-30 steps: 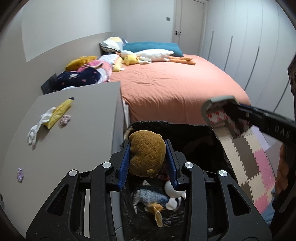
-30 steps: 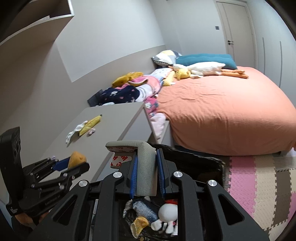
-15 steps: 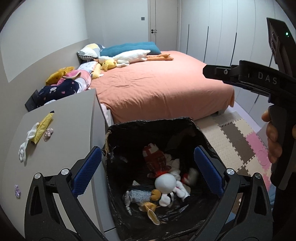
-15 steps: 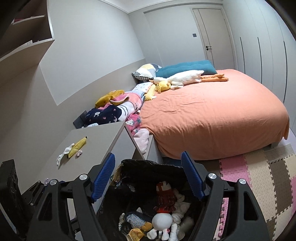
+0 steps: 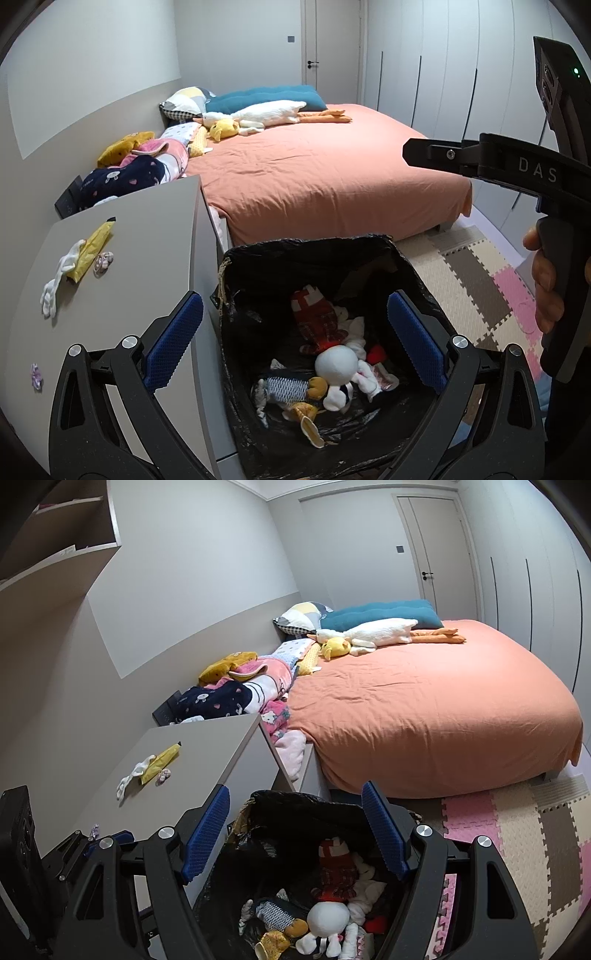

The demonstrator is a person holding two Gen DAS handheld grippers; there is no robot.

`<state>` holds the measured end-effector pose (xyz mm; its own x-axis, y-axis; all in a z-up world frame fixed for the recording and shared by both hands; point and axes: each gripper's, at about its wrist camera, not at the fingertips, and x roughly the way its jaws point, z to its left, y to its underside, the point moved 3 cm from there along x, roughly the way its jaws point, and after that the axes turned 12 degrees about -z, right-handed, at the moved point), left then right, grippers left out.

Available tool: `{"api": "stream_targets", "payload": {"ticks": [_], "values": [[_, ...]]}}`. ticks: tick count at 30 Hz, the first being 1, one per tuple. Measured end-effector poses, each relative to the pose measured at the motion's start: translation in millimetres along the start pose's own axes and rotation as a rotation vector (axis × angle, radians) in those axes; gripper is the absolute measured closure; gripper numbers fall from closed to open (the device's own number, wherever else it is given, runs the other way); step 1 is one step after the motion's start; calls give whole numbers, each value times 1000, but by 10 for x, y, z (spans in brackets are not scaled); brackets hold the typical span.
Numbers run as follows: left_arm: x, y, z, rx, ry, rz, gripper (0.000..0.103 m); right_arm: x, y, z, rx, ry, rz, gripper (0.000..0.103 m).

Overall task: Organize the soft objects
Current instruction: 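Move the left tool to the purple scrunchie and the right tool to the pink hair tie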

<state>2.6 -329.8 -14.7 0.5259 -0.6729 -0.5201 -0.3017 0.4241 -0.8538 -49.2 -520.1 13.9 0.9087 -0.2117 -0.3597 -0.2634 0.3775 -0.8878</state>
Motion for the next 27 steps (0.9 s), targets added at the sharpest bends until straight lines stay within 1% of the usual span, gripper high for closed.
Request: {"api": "stream_targets", "payload": {"ticks": [6,14,27], "values": [[-7,42,78,5,-8,2,6,56,43,120,-16,-16,15,28],[-31,106,351,-49,-42,1,6,224,101,386,-47,-56,33,28],[-127,311,1015,-184,-166,24,6,577,267,933,-105,-136,87,28]]}}
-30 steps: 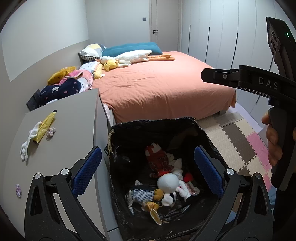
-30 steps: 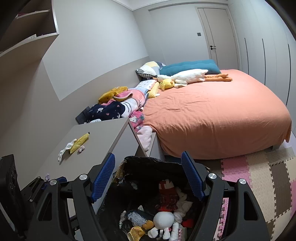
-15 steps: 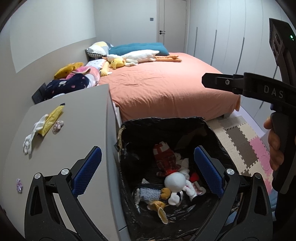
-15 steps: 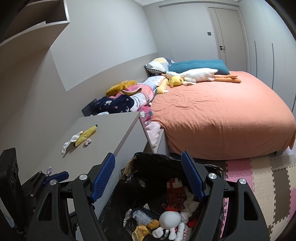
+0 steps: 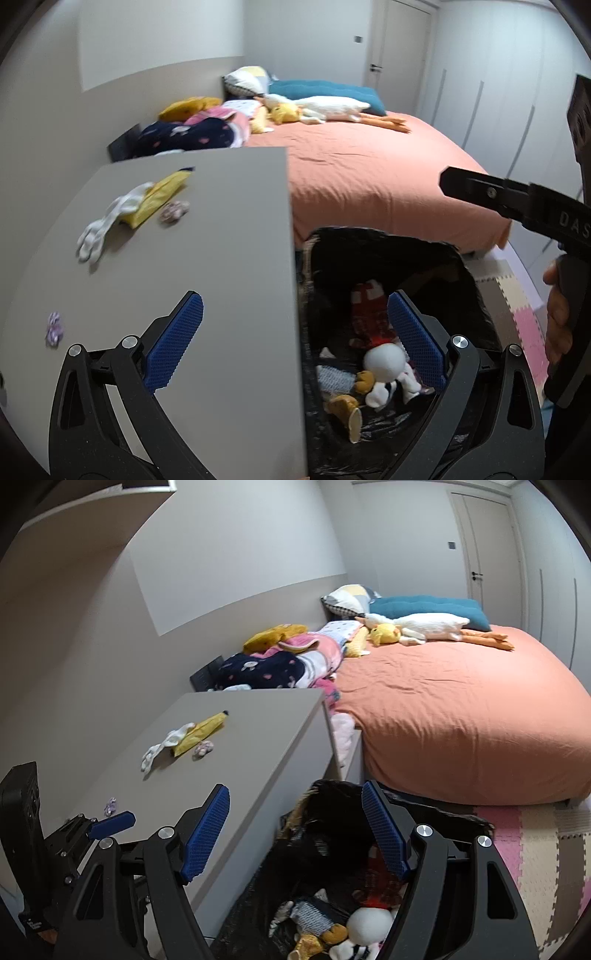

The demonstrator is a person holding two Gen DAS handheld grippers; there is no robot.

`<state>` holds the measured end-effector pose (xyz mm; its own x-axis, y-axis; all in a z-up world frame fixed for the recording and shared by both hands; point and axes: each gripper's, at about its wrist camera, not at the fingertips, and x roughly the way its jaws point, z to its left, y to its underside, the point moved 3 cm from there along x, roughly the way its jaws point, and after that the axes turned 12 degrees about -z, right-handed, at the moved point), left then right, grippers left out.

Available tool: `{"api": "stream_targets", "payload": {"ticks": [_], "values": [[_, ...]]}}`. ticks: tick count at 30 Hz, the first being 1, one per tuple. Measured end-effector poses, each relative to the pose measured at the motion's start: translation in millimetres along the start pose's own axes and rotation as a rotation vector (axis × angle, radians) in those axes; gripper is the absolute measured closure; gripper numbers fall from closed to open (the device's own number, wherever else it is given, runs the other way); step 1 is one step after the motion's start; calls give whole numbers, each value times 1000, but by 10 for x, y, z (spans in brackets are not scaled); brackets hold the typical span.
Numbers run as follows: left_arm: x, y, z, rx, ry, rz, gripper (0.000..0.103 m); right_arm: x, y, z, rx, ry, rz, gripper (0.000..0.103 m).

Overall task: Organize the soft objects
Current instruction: 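Move the left tool to the purple scrunchie and the right tool to the pink hair tie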

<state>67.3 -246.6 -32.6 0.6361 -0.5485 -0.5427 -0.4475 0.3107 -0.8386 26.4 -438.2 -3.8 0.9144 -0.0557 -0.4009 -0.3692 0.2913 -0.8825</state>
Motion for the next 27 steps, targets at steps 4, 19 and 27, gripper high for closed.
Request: {"api": "stream_targets", "payload": {"ticks": [4,19,27], "values": [[-14,45,238,-36,-34,11,6,159,35,194,-16,-22,23,28],[-125,139,1132,-156,-159,7,6,709,164,832,-93,-86,106,28],[-149,243,1563,-214,-237,11,6,1086,242,1116,-120,-123,159,28]]}}
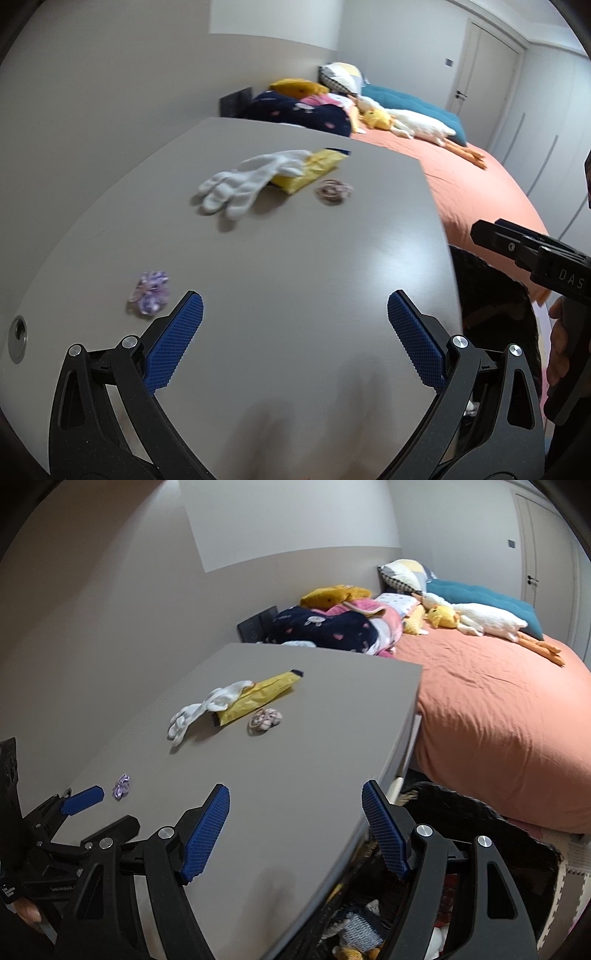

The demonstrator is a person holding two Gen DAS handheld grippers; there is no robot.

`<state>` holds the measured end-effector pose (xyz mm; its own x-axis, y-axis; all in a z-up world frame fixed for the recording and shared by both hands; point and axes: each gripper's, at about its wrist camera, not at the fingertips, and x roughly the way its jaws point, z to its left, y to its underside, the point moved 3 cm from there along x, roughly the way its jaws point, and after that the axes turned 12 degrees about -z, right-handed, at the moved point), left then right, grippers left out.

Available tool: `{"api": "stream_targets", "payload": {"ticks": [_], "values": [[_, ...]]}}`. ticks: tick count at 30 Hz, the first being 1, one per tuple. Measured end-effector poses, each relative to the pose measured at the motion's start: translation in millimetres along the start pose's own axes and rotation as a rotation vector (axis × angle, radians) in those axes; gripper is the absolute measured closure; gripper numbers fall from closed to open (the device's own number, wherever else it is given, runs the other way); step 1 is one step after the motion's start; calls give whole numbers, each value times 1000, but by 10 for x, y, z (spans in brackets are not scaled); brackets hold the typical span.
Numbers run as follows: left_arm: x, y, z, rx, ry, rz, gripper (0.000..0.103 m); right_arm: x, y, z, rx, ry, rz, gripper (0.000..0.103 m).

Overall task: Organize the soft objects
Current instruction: 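Move the left tool to the purple scrunchie and the right tool to the pink hair tie, then grasp the purple scrunchie with the left tool while the right tool grasps the pink hair tie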

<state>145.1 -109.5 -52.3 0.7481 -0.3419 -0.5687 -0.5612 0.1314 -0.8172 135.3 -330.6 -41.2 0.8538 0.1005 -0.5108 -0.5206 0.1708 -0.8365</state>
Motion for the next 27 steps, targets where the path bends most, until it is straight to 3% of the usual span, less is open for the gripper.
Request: {"api": "stream_targets", "payload": {"ticks": [7,10,13,20,23,27], "values": [[95,25,500,-58,-130,-7,7,335,-2,130,-15,-19,42,28],[164,26,706,-95,-177,5,20,475,-4,149,-14,-28,59,28],[265,48,858,-108,-211,29,24,595,-6,160,-15,-30,72,28],[453,111,962,-91,-222,96,52,865,-65,169,-6,-41,91,28],[469,146,984,-96,-227,102,54,981,-88,187,-7,-44,105,28],[466,148,1017,-113,-212,96,66,1126,-118,226,-13,-53,121,28]]}}
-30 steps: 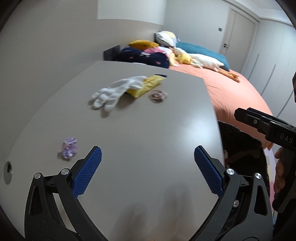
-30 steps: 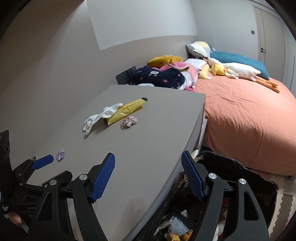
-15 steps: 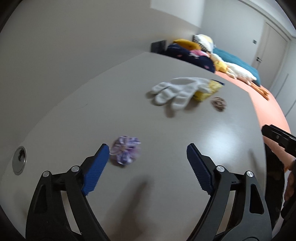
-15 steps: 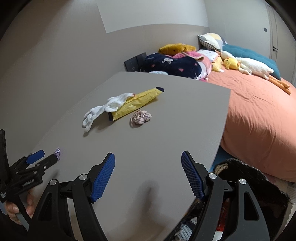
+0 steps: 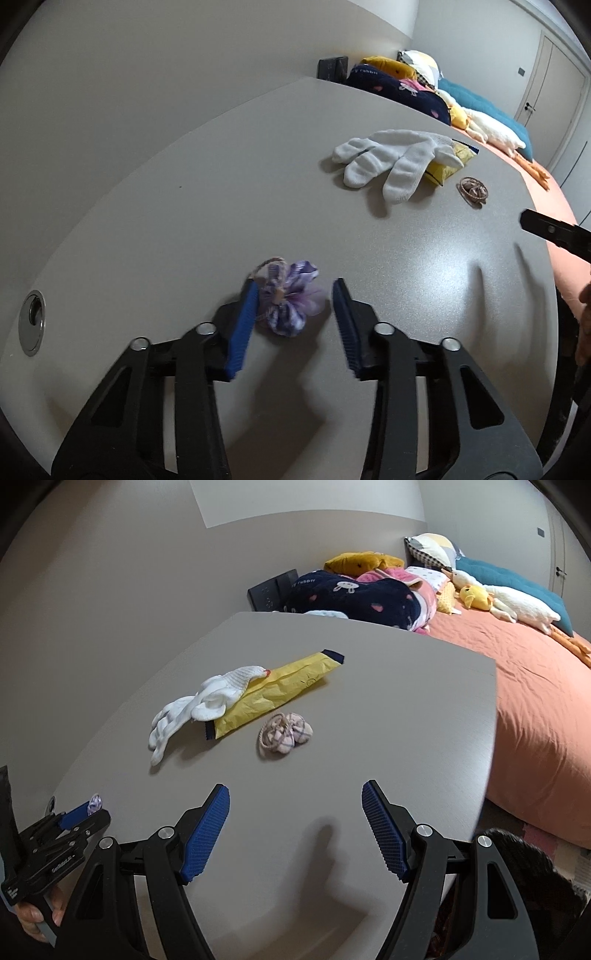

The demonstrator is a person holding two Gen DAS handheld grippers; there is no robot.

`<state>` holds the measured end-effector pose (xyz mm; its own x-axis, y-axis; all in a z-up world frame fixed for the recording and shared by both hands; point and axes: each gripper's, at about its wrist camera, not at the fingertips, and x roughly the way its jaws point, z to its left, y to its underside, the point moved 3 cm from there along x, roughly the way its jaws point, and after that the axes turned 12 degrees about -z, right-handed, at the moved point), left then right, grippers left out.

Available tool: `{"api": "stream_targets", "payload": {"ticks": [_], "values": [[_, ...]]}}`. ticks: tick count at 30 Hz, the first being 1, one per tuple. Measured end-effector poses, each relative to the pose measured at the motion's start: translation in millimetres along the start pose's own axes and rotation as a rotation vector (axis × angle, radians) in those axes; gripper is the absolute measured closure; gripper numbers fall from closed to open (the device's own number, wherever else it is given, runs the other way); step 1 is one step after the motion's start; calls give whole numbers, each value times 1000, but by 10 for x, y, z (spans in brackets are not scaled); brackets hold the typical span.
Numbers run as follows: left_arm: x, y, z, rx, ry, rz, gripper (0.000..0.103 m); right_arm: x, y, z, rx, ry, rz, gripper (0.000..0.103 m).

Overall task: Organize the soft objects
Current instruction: 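Grasp the purple scrunchie with the left tool while the right tool grasps the pink hair tie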

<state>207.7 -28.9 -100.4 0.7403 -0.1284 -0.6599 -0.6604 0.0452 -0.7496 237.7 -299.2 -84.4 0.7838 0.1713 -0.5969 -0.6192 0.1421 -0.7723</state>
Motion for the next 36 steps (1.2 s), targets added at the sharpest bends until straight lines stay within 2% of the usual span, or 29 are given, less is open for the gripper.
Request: {"api": "stream_targets", "payload": {"ticks": [3,5,11,15,21,26,29,36], "values": [[6,-4,14,-8,-2,-7,70,117,-32,20,-5,1,14,28],[-2,-8,31,-25,-10,-21,76,197,-52,43,-10,-5,25,28],[-68,-34,108,-80,-80,-80,82,392,-122,105,-44,25,49,29],[-130,-69,240,-153,-112,-92,84,502,-197,134,-60,35,55,37],[-118,-71,275,-169,-124,-82,84,695,-246,139,-92,61,91,50],[-109,-68,236,-162,-108,-75,84,724,-260,146,-125,77,99,70],[-91,-65,232,-159,-102,-68,84,710,-251,146,-129,75,101,79],[-129,-81,211,-154,-90,-79,84,542,-165,156,-151,66,95,81]]}}
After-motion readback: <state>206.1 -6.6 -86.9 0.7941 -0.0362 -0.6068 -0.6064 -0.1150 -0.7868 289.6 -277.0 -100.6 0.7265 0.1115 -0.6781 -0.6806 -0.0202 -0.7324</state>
